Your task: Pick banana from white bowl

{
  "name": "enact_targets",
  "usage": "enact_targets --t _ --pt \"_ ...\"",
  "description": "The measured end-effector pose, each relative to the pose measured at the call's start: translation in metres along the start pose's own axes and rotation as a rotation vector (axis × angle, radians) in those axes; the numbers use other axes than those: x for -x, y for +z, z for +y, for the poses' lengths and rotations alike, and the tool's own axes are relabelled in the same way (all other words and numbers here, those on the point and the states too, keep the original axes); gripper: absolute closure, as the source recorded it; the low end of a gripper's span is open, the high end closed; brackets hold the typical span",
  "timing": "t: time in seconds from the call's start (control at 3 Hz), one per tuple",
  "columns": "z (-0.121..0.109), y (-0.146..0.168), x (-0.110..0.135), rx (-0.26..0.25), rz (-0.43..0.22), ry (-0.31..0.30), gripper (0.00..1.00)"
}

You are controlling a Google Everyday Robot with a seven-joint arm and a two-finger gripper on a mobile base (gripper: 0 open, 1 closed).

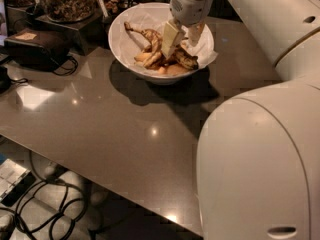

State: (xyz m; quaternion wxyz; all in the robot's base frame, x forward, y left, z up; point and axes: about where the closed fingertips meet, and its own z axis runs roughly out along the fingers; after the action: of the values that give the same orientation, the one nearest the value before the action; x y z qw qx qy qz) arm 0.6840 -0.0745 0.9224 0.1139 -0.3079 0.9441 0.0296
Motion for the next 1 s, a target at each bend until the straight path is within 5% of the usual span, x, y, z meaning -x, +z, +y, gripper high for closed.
enact_targets --t 0.67,1.0 --pt "-0.0058 0.0132 -0.0015 0.010 0.017 0.011 0.40" --pt "-0.0058 0.0132 -0.0015 0.010 0.017 0.011 0.59"
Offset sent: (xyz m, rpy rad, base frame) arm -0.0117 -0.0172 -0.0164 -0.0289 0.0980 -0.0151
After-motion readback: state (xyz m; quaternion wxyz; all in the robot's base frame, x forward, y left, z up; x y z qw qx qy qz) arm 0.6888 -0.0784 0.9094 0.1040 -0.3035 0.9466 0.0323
